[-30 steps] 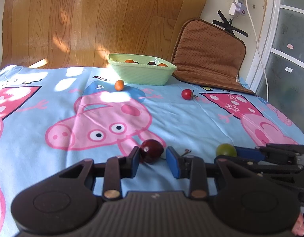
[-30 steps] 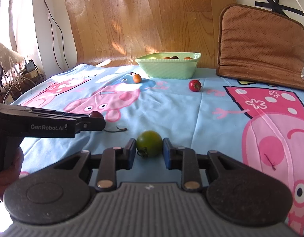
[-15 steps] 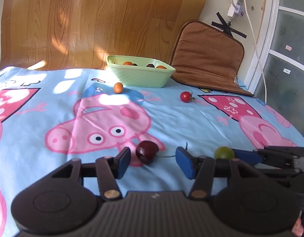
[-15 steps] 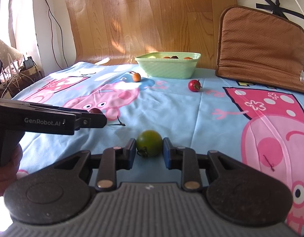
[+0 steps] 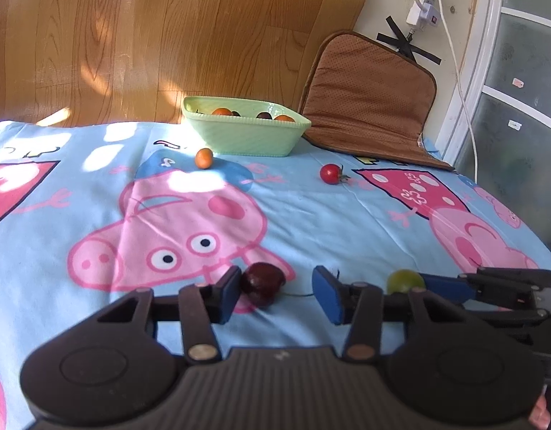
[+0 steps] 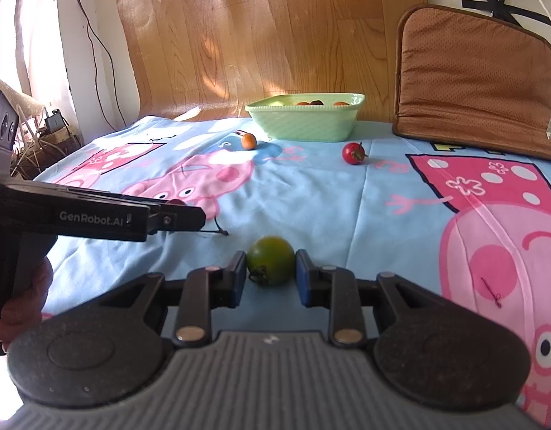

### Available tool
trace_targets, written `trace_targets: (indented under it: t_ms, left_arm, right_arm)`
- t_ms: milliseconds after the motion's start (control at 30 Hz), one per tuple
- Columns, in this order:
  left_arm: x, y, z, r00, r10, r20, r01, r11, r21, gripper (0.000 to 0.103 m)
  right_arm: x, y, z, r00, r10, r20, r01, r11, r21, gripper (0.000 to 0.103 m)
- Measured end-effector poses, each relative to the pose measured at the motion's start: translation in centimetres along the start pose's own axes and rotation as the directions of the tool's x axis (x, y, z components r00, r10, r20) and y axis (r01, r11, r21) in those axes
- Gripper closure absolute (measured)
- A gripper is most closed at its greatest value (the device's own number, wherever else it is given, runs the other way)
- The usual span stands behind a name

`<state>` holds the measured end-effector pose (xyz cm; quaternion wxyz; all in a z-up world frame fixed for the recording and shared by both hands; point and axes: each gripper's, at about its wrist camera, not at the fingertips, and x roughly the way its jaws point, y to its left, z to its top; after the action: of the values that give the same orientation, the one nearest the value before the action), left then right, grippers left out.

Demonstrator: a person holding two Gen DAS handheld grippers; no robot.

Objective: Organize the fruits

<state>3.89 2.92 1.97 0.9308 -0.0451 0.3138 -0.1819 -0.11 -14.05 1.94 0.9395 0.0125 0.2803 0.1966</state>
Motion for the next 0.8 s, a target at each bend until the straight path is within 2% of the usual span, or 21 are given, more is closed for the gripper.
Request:
trace_targets:
  t_ms: [33, 67, 467, 800]
  left_arm:
    - [0.0, 0.2, 0.0, 1.0, -0.002, 0.001, 0.002, 1.0, -0.007, 0.067]
    - [0.1, 0.4, 0.0, 1.0, -0.008, -0.001, 0.008, 1.0, -0.016, 0.076]
    - [-0.9, 0.9, -0.5, 0.998, -0.05, 0.048, 0.053, 0.997, -0.063, 0.076]
    - [-1.3, 0.5, -0.7, 0.997, -0.053, 0.059, 0.056, 0.998, -0.043, 0.075]
  right_arm:
    - [0.0, -0.1, 0.0, 1.0, 0.003, 0.0, -0.003, 1.0, 0.002, 0.071]
    - [0.0, -0.1, 0.0, 1.0, 0.005, 0.0, -0.005, 1.0, 0.003, 0.071]
    - [-0.1, 0.2, 0.0, 1.0, -0.019, 0.009, 0.02, 1.0, -0.017, 0.072]
    - [0.0, 0.4, 0.1, 0.999, -0.043, 0.014, 0.044, 0.999, -0.028, 0.072]
